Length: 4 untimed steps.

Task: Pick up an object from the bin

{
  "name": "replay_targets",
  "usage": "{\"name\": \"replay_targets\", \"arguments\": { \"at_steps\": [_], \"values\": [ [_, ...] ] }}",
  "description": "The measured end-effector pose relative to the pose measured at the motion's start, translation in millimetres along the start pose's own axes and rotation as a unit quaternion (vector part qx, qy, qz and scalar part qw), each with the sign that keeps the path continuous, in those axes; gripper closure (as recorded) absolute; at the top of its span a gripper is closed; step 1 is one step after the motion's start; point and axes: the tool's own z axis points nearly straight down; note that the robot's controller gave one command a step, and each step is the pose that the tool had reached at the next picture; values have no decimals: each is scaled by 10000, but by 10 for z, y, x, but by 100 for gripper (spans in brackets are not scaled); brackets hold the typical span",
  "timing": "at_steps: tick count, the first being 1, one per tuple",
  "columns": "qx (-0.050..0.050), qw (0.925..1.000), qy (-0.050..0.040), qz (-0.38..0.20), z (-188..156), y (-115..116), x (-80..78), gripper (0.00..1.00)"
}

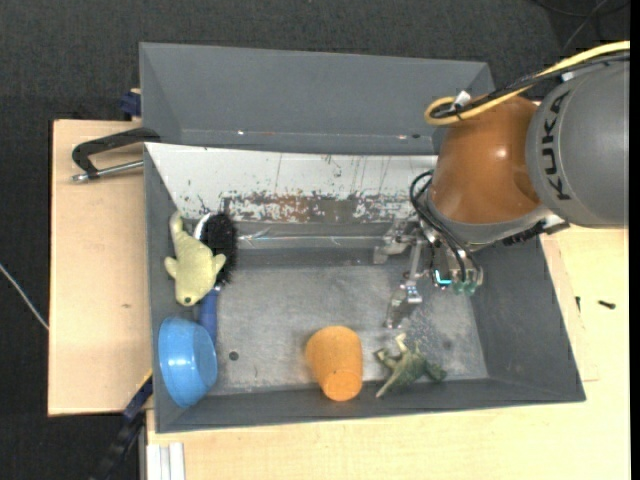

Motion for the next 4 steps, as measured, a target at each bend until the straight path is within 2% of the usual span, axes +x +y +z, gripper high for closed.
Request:
{"name": "replay_targets", "arguments": {
  "at_steps": [1,2,3,4],
  "values": [
    [6,9865,-18,-1636,83,41,550,0],
    [14,9658,-16,-2593,604,-462,504,0],
    [14,9656,-36,-2601,587,-449,493,100],
    [42,9325,-91,-3610,-605,-469,352,100]
  ]
}}
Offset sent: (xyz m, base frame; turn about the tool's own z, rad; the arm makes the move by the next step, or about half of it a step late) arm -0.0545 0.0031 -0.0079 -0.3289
